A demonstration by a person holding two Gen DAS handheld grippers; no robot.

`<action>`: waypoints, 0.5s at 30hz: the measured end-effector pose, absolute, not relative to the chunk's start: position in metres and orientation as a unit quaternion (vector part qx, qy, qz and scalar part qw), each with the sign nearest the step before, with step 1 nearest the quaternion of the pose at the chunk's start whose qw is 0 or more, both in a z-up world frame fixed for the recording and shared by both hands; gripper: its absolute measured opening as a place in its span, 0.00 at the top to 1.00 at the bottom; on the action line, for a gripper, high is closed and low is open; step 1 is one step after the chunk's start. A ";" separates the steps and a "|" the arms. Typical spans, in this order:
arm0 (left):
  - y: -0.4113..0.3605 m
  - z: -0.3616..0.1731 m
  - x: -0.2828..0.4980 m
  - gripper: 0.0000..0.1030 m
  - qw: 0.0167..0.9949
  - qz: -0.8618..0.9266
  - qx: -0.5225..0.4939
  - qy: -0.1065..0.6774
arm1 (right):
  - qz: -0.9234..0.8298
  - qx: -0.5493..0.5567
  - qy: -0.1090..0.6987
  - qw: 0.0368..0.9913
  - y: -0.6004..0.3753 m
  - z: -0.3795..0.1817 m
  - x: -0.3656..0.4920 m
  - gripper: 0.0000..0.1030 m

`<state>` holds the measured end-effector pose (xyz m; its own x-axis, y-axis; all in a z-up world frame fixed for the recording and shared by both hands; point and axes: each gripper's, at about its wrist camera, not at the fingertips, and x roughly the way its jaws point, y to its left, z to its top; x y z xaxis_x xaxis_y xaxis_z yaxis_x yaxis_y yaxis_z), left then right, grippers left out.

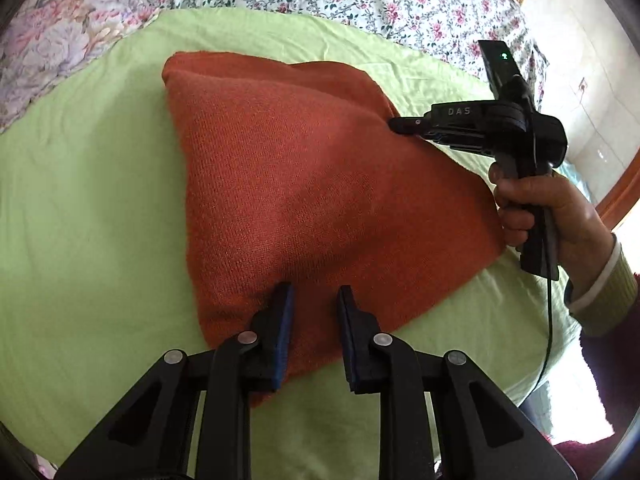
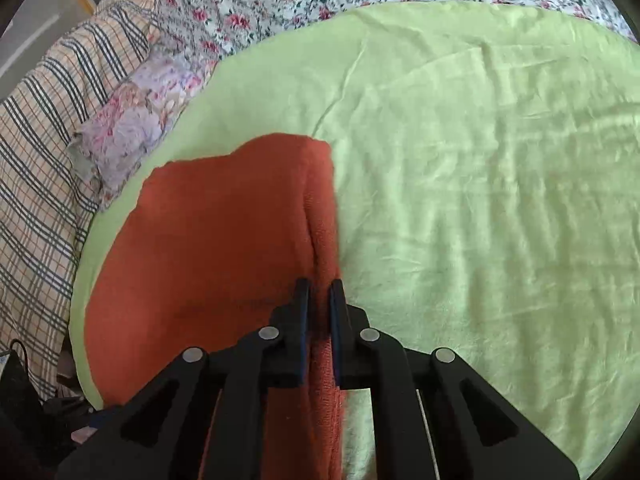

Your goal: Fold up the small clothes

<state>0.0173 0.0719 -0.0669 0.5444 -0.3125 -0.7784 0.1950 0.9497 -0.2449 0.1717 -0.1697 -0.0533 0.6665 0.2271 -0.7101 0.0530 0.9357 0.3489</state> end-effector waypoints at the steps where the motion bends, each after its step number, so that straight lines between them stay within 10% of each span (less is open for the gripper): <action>1: 0.074 -0.065 0.018 0.79 0.874 -0.150 -0.069 0.457 | 0.045 0.177 0.406 0.896 -0.170 -0.051 0.171 0.90; 15: 0.118 -0.014 0.060 0.68 0.897 -0.138 -0.141 0.396 | 0.096 0.191 0.375 0.902 -0.137 -0.007 0.112 0.83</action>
